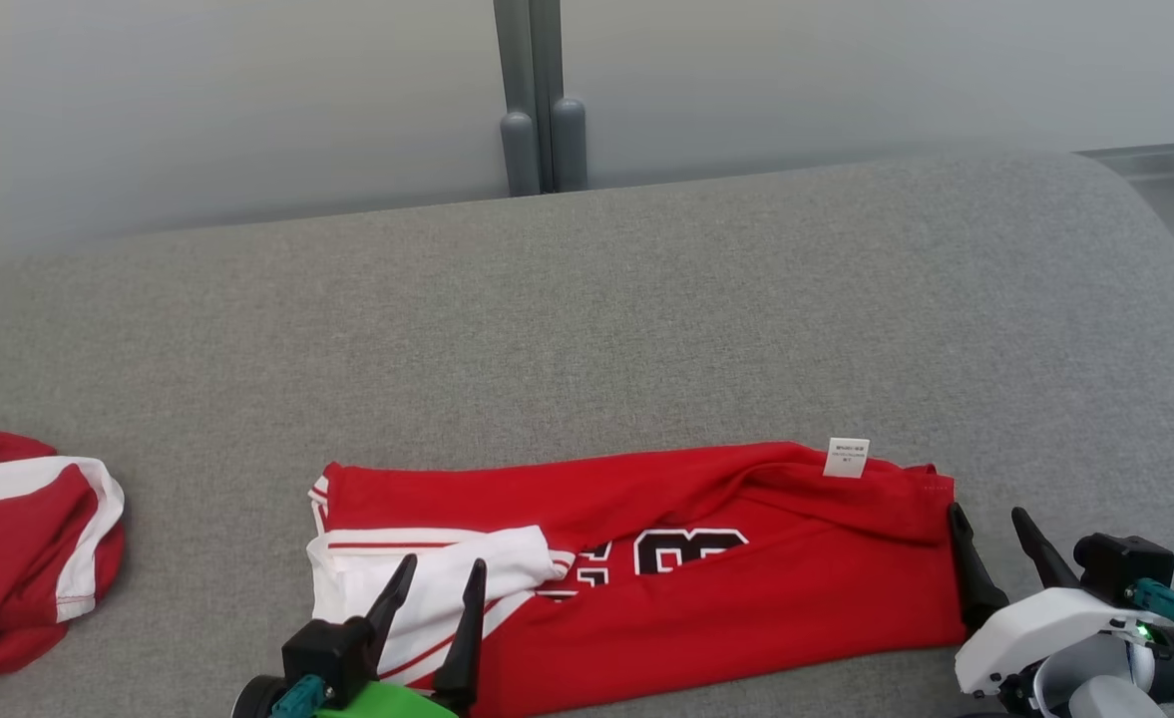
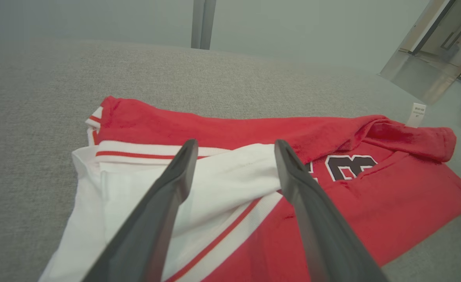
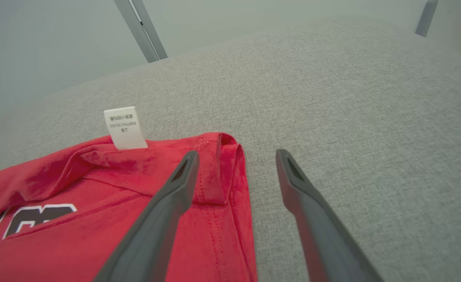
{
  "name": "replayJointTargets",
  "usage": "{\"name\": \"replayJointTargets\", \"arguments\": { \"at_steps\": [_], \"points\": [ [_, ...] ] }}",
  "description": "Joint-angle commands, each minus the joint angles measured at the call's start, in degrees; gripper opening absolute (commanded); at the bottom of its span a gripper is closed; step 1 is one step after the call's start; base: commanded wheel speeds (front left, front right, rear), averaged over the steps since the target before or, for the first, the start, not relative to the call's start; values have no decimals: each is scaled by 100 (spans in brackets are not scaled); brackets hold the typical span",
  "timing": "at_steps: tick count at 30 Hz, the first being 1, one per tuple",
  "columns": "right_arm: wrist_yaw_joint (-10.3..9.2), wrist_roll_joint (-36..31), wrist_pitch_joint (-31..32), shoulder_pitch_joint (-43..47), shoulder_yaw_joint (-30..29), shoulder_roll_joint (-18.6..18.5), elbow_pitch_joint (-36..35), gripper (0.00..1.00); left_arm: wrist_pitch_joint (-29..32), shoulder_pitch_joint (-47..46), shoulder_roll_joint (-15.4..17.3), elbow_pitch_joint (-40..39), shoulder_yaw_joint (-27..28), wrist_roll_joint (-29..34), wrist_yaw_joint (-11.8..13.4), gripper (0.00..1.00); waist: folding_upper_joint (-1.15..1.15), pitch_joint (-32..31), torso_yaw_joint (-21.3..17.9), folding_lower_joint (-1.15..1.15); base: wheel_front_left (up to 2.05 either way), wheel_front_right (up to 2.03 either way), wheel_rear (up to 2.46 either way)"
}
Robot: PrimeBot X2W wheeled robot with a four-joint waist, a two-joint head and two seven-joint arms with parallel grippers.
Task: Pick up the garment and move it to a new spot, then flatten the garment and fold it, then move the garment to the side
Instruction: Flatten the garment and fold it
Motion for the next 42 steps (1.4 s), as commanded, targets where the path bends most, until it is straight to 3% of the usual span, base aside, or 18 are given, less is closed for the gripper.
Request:
{"name": "replayJointTargets", "arguments": {
  "at_steps": [1, 18, 19, 20, 25, 30, 34, 38, 42],
  "points": [
    [-5, 0, 0, -85, 9, -7, 5, 100, 0, -116, 6, -27, -13, 9, -20, 100, 0, 165, -47, 0, 0, 0, 0],
    [-5, 410, 36, -521, 401, 91, 1403, 100, 1, -316, 10, -84, -94, 60, -20, 100, 0, 513, 450, 0, 0, 0, 0],
    [-5, 444, 43, -534, 457, 89, 1474, 27, 1, -317, 10, -87, -98, 57, -20, 100, 0, 517, 460, 0, 0, 0, 0],
    [-5, 493, 47, -559, 496, 95, 1511, 0, 1, -317, 10, -89, -98, 53, -20, 100, 0, 517, 464, 0, 0, 0, 0],
    [-11, 518, 25, -669, 287, -87, 1314, 0, 1, -343, 12, -114, -71, 55, -20, 100, 0, 532, 458, 0, 0, 0, 0],
    [-10, 105, -1, -794, -596, -304, 1065, 0, 1, -327, 12, -131, -82, 53, -20, 100, 0, 512, 445, 0, 0, 0, 0],
    [-9, -190, -1, -839, -908, -361, 910, 0, 1, -284, 14, -110, -98, 19, -20, 100, 0, 474, 440, 0, 0, 0, 0],
    [-7, -452, -1, -873, -673, -266, 407, 0, 1, -210, 32, -66, -109, -10, -20, 100, 0, 371, 426, 0, 0, 0, 0],
    [-7, -438, 0, -728, 123, -207, -269, 0, 1, -138, 29, -29, -139, -39, -20, 100, 0, 245, 420, 0, 0, 0, 0]
  ]
}}
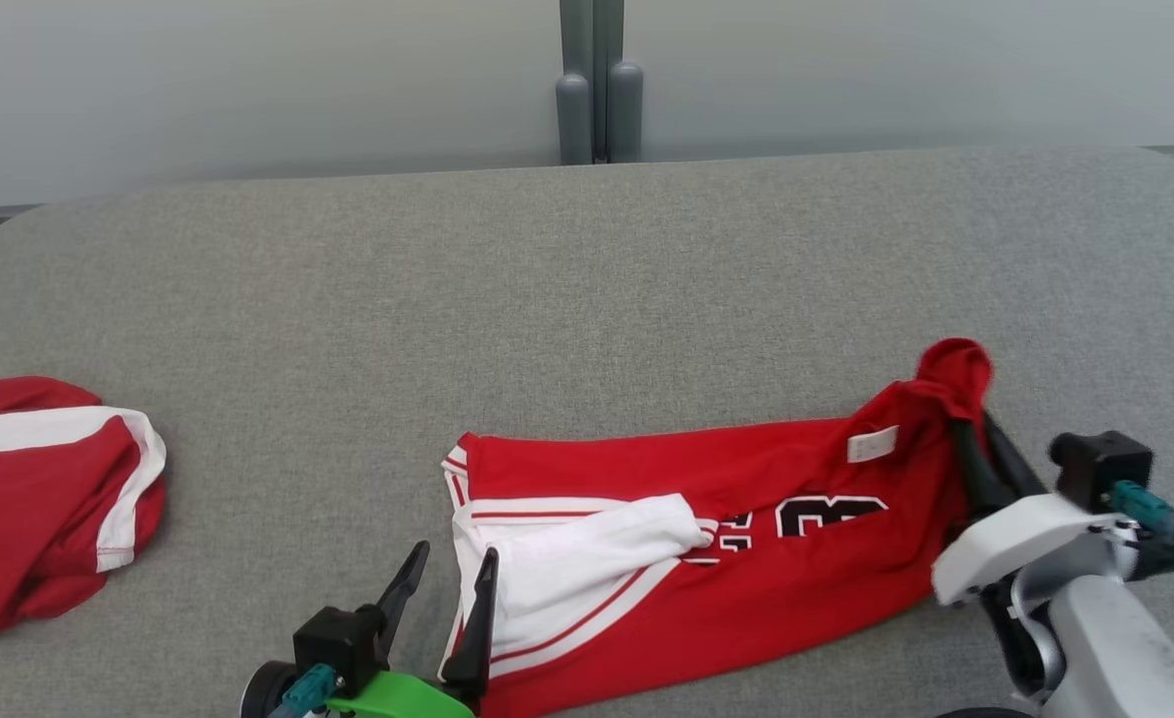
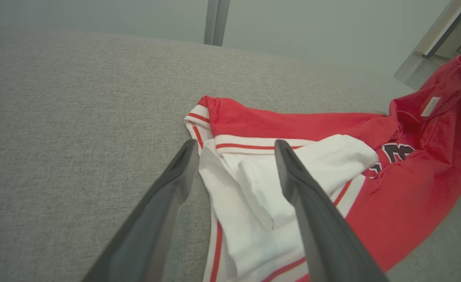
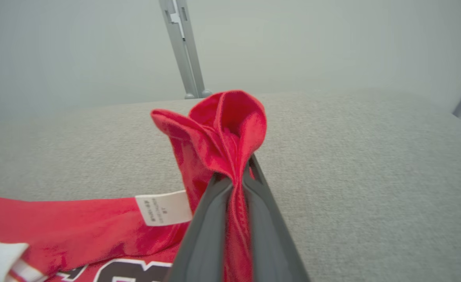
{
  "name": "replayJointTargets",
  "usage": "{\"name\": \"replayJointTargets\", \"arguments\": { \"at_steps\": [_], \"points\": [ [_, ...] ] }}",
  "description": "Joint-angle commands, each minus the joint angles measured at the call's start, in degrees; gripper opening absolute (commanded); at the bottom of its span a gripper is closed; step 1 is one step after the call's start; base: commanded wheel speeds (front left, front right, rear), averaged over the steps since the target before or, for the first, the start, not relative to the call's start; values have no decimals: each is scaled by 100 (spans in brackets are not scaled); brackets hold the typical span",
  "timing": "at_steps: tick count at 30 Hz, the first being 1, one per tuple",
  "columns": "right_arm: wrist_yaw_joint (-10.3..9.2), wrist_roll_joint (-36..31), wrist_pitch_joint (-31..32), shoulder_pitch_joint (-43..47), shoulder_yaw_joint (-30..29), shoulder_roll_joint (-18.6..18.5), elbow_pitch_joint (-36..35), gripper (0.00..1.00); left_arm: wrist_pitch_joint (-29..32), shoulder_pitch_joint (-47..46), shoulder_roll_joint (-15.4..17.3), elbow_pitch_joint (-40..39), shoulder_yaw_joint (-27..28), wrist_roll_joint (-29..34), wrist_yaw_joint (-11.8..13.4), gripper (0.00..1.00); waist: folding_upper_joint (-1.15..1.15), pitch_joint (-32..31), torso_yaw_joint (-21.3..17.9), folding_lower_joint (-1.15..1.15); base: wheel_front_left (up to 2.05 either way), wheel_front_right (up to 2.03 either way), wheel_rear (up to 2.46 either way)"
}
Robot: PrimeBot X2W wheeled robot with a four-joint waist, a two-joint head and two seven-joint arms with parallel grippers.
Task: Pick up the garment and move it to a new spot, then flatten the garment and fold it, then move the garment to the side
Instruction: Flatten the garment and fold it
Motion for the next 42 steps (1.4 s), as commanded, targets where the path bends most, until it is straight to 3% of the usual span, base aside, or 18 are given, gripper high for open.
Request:
{"name": "replayJointTargets", "arguments": {
  "at_steps": [1, 7, 14, 24, 31, 32, 33, 34, 42],
  "points": [
    [-9, 57, -1, 105, 295, 4, -176, 0, 1, 74, 23, 11, -10, -46, -20, 100, 0, -82, 4, 0, 0, 0, 0],
    [-8, 521, -1, 89, 1725, 65, -701, 0, 1, 108, 15, 75, -135, -119, -20, 100, 0, -227, 129, 0, 0, 0, 0],
    [-7, 955, 73, -363, 2853, 378, -405, 0, 1, 74, 8, 132, -294, -171, -20, 100, 0, -234, 672, 0, 0, 0, 0],
    [-6, 1099, 2, -999, 3221, 780, 798, 0, 2, 115, 4, 217, -395, -225, -20, 100, 0, -112, 1638, 0, 0, 0, 0],
    [-6, 1149, -9, -1267, 3308, 905, 1354, 0, 1, 46, 3, 199, -439, -242, -20, 100, 0, -1, 1884, 0, 0, 0, 0],
    [-6, 1199, -9, -1288, 3331, 908, 1369, 50, 1, 21, 3, 200, -439, -246, -20, 100, 0, 15, 1888, 0, 0, 0, 0],
    [-6, 1199, -9, -1288, 3331, 908, 1369, 50, 1, 21, 3, 200, -439, -246, -20, 100, 0, 15, 1888, 0, 0, 0, 0],
    [-6, 1288, -10, -1302, 3378, 917, 1283, 100, 1, -5, 2, 199, -436, -248, -20, 100, 0, 27, 1887, 0, 0, 0, 0],
    [-6, 1798, -6, -1163, 3558, 920, 141, 100, 1, -32, 2, 141, -262, -185, -20, 100, 0, -45, 1532, 0, 0, 0, 0]
  ]
}}
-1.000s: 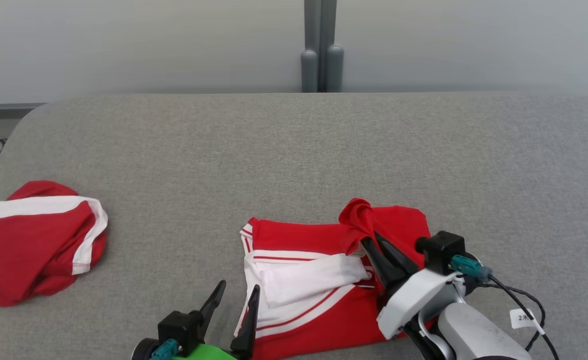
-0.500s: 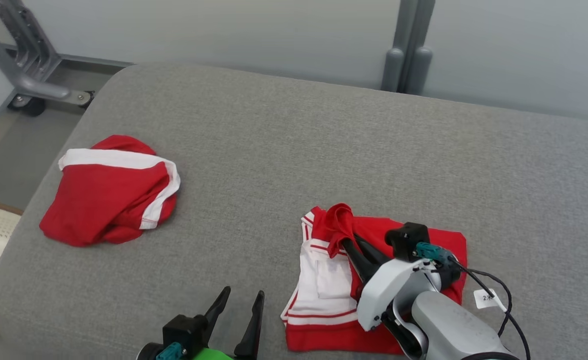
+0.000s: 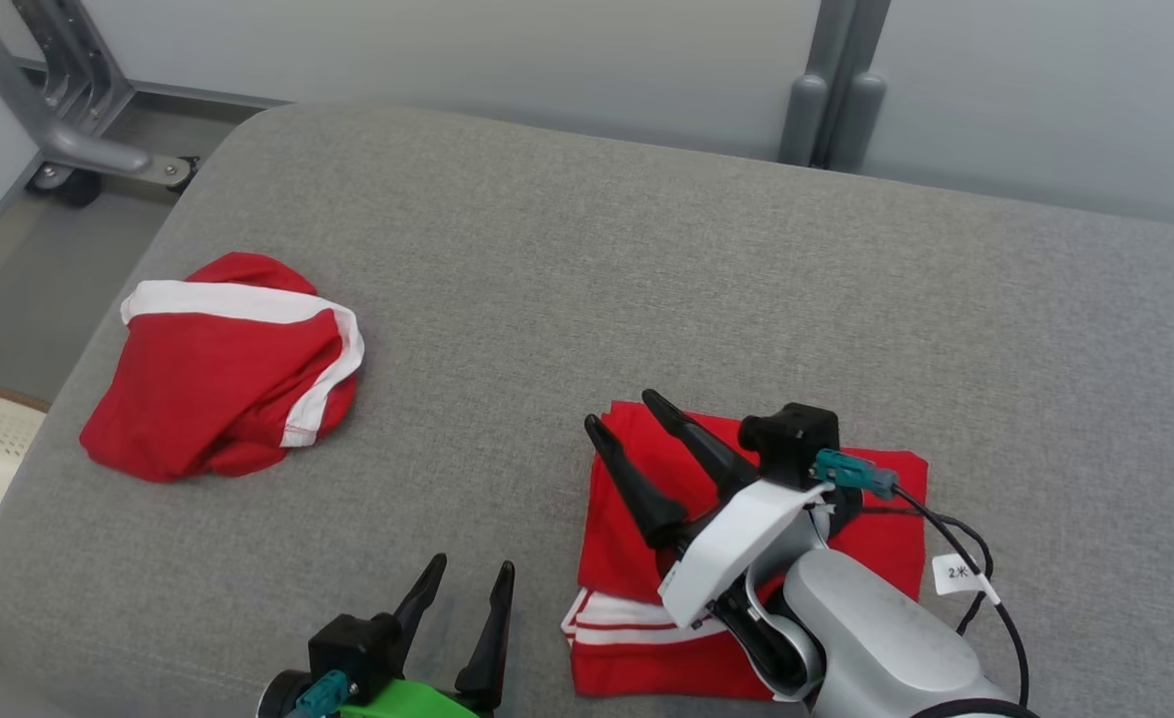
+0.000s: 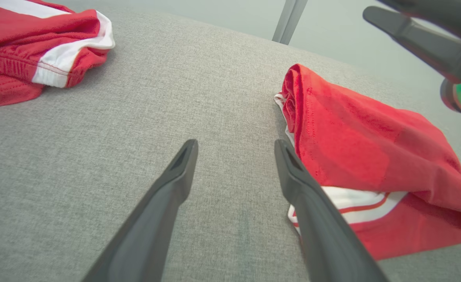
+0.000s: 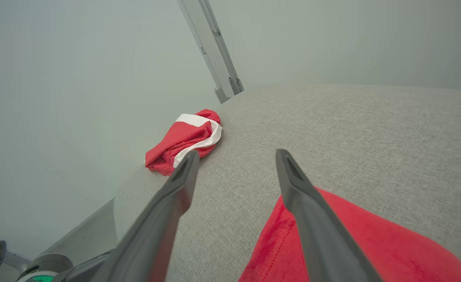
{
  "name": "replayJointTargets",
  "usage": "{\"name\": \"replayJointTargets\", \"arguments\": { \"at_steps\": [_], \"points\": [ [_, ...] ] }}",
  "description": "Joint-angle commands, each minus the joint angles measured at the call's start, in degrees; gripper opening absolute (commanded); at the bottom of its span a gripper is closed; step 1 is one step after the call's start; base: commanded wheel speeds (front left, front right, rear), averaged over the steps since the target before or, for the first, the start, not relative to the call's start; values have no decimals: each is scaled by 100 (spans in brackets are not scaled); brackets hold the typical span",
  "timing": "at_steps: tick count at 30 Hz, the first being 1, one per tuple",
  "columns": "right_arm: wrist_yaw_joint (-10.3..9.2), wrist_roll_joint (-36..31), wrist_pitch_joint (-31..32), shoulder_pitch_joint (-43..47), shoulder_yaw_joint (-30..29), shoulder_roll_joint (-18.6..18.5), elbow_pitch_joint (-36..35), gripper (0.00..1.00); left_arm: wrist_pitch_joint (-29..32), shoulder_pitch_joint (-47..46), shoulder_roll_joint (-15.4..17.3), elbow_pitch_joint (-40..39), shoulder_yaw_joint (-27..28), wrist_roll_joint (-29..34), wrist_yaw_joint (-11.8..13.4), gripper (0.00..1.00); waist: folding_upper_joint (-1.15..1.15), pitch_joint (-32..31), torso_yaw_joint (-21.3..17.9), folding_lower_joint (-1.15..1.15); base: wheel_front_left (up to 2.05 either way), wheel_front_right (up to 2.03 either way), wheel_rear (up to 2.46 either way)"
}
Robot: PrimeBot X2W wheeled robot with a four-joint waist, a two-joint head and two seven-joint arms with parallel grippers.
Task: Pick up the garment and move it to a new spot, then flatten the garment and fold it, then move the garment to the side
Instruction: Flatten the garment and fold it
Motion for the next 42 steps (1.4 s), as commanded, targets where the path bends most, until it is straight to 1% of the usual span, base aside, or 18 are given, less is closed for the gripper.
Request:
{"name": "replayJointTargets", "arguments": {
  "at_steps": [1, 4, 7, 8, 9, 13, 15, 19, 31, 37, 42],
  "points": [
    [-3, -42, -15, 124, -49, -18, -45, 100, 2, -37, 10, -30, 5, 51, -20, 100, 0, -100, -182, 0, 0, 0, 0],
    [-3, -160, -16, 318, -447, -115, -238, 100, 1, -16, 10, -48, 63, 95, -20, 100, 0, -175, -333, 0, 0, 0, 0],
    [-2, -327, -15, 609, -1034, -257, -298, 100, 1, 23, 11, -71, 125, 139, -20, 100, 0, -256, -454, 0, 0, 0, 0],
    [-2, -468, -15, 822, -1414, -353, -268, 100, 1, 71, 11, -79, 162, 144, -20, 100, 0, -311, -524, 0, 0, 0, 0],
    [-2, -509, -16, 923, -1575, -390, -253, 100, 1, 94, 11, -80, 175, 154, -19, 100, 0, -333, -555, 0, 0, 0, 0],
    [-2, -721, -16, 1270, -2074, -503, -219, 100, 2, 166, 11, -80, 248, 188, -19, 100, 0, -408, -667, 0, 0, 0, 0],
    [-2, -780, -16, 1427, -2265, -490, -193, 100, 2, 195, 10, -73, 270, 200, -19, 100, 0, -444, -706, 0, 0, 0, 0],
    [-2, -901, -16, 1656, -2505, -418, -181, 100, 1, 211, 10, -73, 302, 244, -19, 100, 0, -512, -747, 0, 0, 0, 0],
    [-2, -1343, -16, 2012, -2848, -177, -148, 100, 1, 432, 48, -208, 522, 458, -19, 100, 0, -724, -935, 0, 0, 0, 0],
    [-2, -1451, -17, 2105, -2946, -124, -137, 100, 1, 464, 45, -289, 572, 551, -19, 100, 0, -743, -981, 0, 0, 0, 0],
    [-2, -1722, -17, 2194, -3223, -98, -294, 100, 1, 527, 37, -389, 669, 637, -19, 100, 0, -753, -1056, 0, 0, 0, 0]
  ]
}}
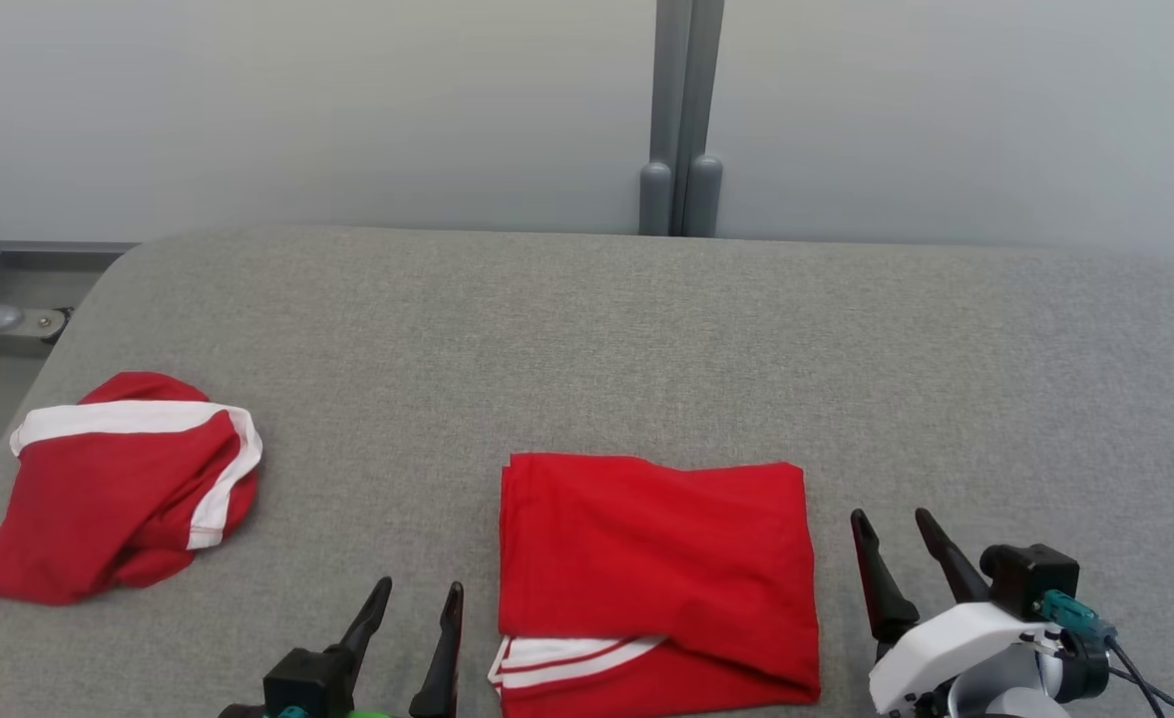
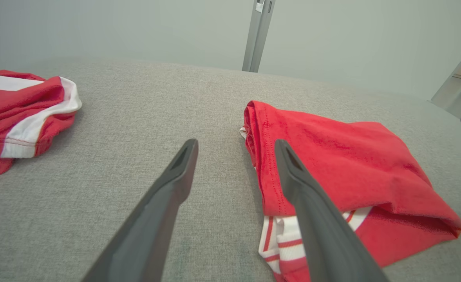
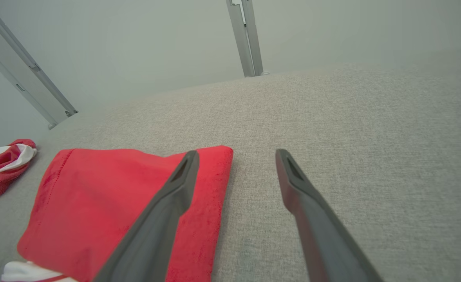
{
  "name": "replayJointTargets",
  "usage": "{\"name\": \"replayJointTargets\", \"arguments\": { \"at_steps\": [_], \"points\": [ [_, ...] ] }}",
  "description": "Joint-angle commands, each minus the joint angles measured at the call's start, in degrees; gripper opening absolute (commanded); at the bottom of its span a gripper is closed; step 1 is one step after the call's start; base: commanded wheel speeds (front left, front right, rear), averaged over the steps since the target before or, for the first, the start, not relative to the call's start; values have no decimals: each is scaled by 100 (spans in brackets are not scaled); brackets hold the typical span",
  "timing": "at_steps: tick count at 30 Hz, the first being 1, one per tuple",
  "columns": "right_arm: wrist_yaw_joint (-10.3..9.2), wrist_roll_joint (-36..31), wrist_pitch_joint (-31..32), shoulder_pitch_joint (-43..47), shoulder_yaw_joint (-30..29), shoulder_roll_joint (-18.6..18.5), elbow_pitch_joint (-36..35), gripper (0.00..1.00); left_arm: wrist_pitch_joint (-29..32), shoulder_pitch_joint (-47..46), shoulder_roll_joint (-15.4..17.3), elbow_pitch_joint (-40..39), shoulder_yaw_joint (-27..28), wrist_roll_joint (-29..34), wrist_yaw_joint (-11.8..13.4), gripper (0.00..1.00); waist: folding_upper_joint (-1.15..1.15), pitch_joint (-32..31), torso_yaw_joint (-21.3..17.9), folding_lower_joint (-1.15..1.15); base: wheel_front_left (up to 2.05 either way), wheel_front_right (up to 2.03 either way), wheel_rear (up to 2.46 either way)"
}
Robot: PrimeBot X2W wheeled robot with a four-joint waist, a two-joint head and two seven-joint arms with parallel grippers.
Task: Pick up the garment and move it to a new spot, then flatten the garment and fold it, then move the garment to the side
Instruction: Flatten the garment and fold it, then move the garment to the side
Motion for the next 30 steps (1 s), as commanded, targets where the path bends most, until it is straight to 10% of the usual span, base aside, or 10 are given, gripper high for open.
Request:
{"name": "replayJointTargets", "arguments": {
  "at_steps": [1, 30],
  "points": [
    [-1, -132, -17, 88, -68, 9, -66, 100, 1, 90, 20, -51, 66, 49, -18, 100, 0, -9, -52, 0, 0, 0, 0],
    [-1, -902, -17, 562, -765, 38, -521, 100, 1, 305, -5, -210, 1292, 495, 61, 100, 0, -147, -689, 0, 0, 0, 0]
  ]
}}
